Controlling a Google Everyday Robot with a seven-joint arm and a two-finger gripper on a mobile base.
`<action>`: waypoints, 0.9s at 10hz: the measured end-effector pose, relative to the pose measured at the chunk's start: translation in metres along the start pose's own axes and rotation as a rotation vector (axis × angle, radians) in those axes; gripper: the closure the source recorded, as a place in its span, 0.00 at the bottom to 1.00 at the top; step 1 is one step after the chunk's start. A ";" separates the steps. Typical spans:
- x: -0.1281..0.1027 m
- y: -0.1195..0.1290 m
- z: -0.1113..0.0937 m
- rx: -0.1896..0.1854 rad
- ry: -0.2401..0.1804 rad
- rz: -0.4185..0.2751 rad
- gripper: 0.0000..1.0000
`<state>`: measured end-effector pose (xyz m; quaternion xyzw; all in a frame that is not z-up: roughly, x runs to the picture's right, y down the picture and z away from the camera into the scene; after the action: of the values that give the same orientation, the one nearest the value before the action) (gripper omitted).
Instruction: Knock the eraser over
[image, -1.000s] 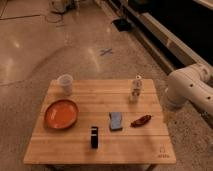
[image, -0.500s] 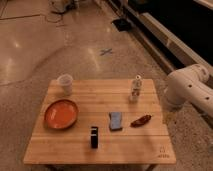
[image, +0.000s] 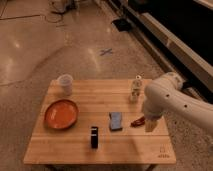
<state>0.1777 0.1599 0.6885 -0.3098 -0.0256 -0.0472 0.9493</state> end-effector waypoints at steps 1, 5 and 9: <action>-0.017 0.010 0.010 -0.022 -0.007 -0.022 0.35; -0.075 0.038 0.038 -0.083 -0.049 -0.098 0.35; -0.129 0.038 0.043 -0.097 -0.112 -0.159 0.35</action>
<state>0.0527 0.2257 0.6909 -0.3546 -0.1010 -0.1060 0.9235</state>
